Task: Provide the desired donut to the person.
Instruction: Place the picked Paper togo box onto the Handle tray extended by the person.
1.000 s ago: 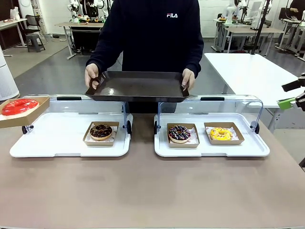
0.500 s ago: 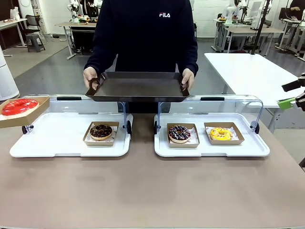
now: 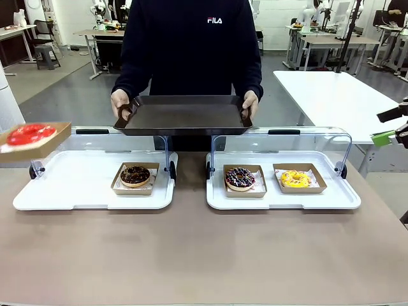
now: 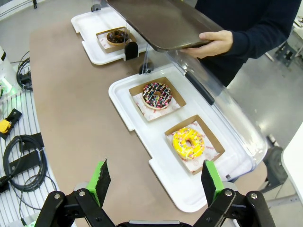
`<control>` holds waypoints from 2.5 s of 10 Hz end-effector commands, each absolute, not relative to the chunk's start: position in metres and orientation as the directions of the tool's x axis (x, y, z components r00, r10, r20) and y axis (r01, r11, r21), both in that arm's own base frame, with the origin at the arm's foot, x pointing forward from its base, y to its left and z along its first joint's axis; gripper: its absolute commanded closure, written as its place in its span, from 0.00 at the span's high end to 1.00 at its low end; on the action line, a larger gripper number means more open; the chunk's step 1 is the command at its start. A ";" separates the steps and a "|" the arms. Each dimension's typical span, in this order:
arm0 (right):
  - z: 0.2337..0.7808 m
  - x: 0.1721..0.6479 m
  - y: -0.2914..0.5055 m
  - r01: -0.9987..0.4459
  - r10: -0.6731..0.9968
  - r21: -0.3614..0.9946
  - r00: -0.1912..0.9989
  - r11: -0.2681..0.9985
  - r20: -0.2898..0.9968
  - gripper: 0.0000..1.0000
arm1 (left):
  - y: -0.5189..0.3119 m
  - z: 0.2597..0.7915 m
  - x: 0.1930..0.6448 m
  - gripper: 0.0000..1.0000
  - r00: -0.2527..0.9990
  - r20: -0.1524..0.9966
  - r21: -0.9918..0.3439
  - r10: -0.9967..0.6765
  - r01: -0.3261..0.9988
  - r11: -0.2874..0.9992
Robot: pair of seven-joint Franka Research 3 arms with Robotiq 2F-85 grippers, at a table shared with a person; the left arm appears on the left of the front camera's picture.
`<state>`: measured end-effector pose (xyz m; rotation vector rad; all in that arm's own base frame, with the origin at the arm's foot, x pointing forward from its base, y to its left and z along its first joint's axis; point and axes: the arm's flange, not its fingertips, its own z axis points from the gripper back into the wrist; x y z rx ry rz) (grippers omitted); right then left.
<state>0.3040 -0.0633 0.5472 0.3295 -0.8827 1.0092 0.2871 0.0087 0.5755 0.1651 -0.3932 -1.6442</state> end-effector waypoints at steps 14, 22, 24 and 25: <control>0.547 0.305 -0.062 -0.847 0.585 -0.140 0.225 0.512 0.779 1.00 | -0.209 0.565 0.566 0.02 -0.216 0.010 0.269 -0.976 0.941 -0.206; 0.547 0.305 -0.062 -0.847 0.585 -0.140 0.225 0.512 0.779 1.00 | -0.221 0.566 0.562 0.62 -0.199 0.095 0.206 -0.975 0.963 -0.176; 0.547 0.305 -0.062 -0.847 0.585 -0.140 0.225 0.512 0.779 1.00 | -0.219 0.577 0.557 1.00 -0.188 0.105 0.180 -0.977 0.969 -0.167; 0.547 0.305 -0.062 -0.847 0.585 -0.140 0.225 0.512 0.779 1.00 | -0.221 0.580 0.557 1.00 -0.176 0.120 0.159 -0.977 0.975 -0.156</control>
